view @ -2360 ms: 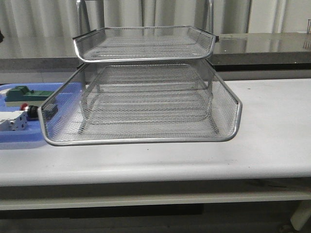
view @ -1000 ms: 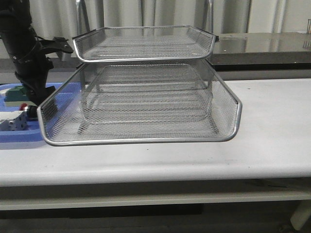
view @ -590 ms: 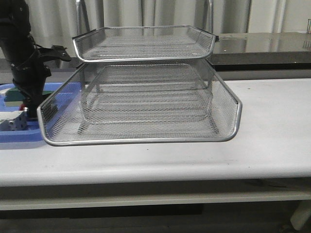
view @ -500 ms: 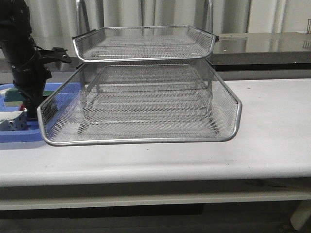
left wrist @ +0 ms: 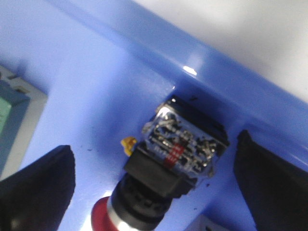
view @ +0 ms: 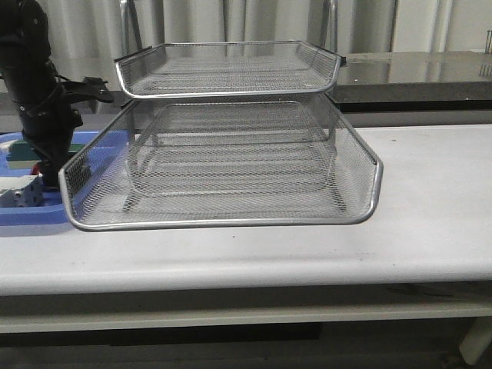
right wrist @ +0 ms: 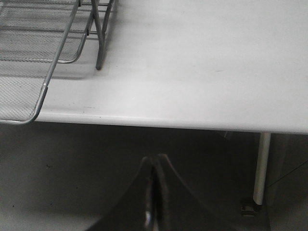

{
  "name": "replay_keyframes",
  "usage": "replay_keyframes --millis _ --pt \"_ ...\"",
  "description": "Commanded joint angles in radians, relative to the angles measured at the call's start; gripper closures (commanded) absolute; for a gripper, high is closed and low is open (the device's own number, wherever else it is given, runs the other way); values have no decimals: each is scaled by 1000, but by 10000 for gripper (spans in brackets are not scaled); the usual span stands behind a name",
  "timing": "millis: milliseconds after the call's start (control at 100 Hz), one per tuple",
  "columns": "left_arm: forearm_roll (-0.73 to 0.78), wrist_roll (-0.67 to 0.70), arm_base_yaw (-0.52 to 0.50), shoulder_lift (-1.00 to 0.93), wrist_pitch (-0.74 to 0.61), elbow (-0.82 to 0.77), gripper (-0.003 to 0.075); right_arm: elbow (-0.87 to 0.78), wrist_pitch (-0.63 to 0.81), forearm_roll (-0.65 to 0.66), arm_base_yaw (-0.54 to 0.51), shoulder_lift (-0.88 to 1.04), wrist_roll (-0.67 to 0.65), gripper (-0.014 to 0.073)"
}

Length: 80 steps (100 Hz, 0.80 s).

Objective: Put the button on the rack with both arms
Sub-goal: 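Lower the left gripper into the blue tray and grasp the red-capped button, then lift the red-capped button out of the blue tray with the left gripper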

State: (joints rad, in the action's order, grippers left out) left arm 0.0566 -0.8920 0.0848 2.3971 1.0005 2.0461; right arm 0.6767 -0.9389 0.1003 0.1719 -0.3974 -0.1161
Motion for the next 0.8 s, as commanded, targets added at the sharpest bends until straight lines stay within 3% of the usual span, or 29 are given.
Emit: replay_keyframes --millis 0,130,250,580,790 --pt "-9 -2 -3 -56 -27 31 87 27 65 4 -4 -9 2 662" --pt "-9 -2 -3 -56 -24 31 95 27 65 4 -4 -9 2 662" --pt "-9 -2 -3 -56 -20 31 161 27 65 4 -4 -9 2 662" --pt "-9 -2 -3 -56 -20 31 497 27 65 4 -4 -9 2 662" --pt "-5 -2 -3 -56 -3 67 660 27 65 4 -4 -9 2 662"
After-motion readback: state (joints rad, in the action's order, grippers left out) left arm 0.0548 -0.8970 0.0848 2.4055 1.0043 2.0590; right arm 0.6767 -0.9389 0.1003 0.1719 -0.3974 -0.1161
